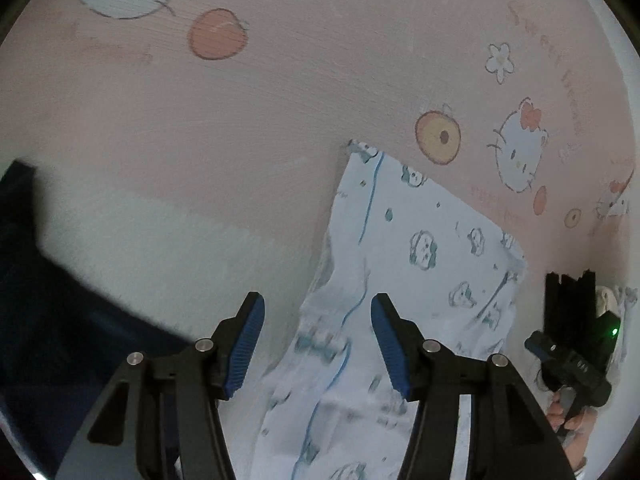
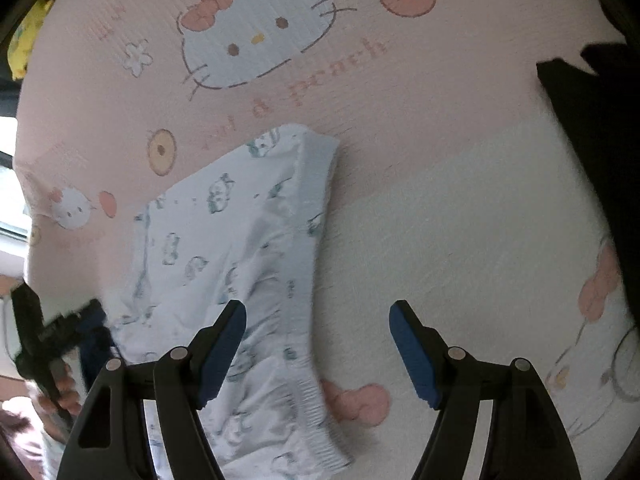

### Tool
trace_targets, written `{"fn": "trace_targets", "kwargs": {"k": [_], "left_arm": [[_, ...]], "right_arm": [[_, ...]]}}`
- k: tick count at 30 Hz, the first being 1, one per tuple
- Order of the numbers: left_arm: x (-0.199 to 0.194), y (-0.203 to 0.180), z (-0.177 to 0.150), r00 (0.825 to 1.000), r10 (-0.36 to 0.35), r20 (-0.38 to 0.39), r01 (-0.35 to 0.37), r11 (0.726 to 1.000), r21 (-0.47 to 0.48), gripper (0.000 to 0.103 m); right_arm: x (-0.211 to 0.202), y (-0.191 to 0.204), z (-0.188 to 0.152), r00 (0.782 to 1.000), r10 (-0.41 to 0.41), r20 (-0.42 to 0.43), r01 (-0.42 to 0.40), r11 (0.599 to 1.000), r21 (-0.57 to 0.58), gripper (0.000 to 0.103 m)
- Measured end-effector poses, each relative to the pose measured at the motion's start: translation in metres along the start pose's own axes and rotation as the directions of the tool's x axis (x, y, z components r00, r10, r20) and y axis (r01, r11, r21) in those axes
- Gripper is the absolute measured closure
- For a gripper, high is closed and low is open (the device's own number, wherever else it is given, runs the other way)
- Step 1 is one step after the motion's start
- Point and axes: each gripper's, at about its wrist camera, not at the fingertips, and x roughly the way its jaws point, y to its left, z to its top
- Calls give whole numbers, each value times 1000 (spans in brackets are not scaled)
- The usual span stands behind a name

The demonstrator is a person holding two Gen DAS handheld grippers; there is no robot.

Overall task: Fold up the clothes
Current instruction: 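Open both grippers and release the folded white pants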

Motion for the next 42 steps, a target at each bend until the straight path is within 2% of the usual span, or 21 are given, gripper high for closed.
{"fn": "trace_targets", "kwargs": {"k": [5, 9, 15, 19, 22, 25, 27, 30, 34, 36, 42], "left_arm": [[-12, 17, -24, 1000, 26, 6, -26, 1000, -12, 51], [-22, 11, -47, 998, 52, 17, -53, 999, 10, 51], [-37, -1, -90, 996, 73, 58, -77, 995, 62, 51], [-39, -22, -113, 991, 108, 74, -117, 986, 116, 51], [-49, -36, -122, 988, 101, 119, -116, 986, 123, 51], [-61, -43, -133, 981, 105, 164, -119, 990, 77, 51], [-66, -48, -143, 978, 102, 179, -117, 990, 73, 51], [-71, -49, -156, 975, 129, 183, -145, 986, 78, 51], [-77, -34, -170, 987, 19, 158, -26, 999, 42, 51], [-80, -29, -177, 989, 1, 147, -9, 998, 55, 51], [-73, -37, -193, 990, 55, 128, -81, 976, 200, 51]], "right_arm": [[-4, 20, -14, 996, 90, 17, -89, 996, -12, 29], [-16, 27, -40, 989, 151, 5, -151, 988, -26, 29], [-15, 25, -77, 988, 156, -17, -155, 988, 15, 29], [-21, 16, -98, 983, 183, 11, -183, 982, 46, 29], [-24, 2, -109, 974, 227, 28, -229, 966, 119, 29], [-26, -17, -120, 952, 301, 56, -306, 922, 237, 29], [-26, -25, -127, 944, 323, 71, -329, 896, 297, 29], [-23, -28, -137, 947, 315, 69, -319, 883, 344, 29], [-20, -20, -144, 950, 308, 58, -309, 889, 339, 29], [-18, -17, -147, 958, 284, 51, -284, 900, 330, 29], [-7, -10, -149, 977, 210, 32, -209, 922, 325, 29]]}}
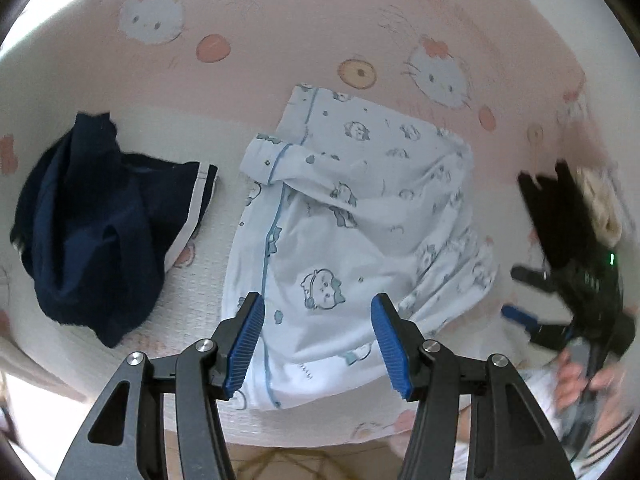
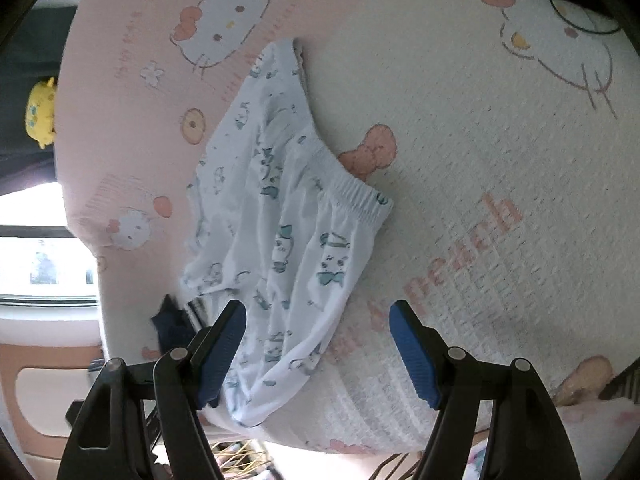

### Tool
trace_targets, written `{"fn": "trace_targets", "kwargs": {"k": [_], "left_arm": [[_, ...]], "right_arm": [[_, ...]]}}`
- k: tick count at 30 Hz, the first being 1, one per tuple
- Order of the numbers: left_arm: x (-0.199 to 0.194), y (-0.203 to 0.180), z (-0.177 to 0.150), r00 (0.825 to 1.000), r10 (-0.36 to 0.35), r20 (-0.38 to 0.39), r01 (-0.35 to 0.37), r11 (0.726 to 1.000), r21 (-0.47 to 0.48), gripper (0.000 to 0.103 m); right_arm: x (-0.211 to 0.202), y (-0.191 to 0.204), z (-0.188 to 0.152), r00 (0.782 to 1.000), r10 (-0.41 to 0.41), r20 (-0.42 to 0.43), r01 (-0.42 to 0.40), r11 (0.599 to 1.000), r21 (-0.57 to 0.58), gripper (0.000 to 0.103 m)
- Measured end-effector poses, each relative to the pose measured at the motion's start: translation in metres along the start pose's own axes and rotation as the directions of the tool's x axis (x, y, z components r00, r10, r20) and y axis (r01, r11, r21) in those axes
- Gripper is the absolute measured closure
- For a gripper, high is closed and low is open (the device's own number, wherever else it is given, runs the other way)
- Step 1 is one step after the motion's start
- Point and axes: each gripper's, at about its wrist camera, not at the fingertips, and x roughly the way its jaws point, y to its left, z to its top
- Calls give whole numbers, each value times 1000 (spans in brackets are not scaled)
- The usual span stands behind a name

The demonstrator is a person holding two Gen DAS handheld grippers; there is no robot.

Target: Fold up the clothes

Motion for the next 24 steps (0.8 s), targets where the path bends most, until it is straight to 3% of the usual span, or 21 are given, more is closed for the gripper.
{"fn": "trace_targets", "kwargs": {"k": [6, 11, 17, 21, 24], "left_arm": [[-1, 1, -5, 996, -64, -61, 69, 995, 71, 51], [-6, 7, 2, 998, 5, -59, 3, 993, 121, 51], [1, 0, 2, 997, 49, -63, -36, 981, 189, 51], [13, -25, -13, 993, 97, -61, -70, 937, 341, 51], [27, -45, -27, 985, 159, -61, -109, 864, 491, 51]], "right_arm": [[9, -3, -4, 999, -47, -25, 47, 999, 11, 29], [13, 0, -3, 997, -63, -43, 63, 998, -17, 29], [18, 5, 0, 998, -7, -56, 7, 1000, -13, 29], [24, 4, 4, 998, 5, -63, -4, 1000, 9, 29], [31, 0, 7, 997, 1, -75, 2, 999, 35, 29]]}}
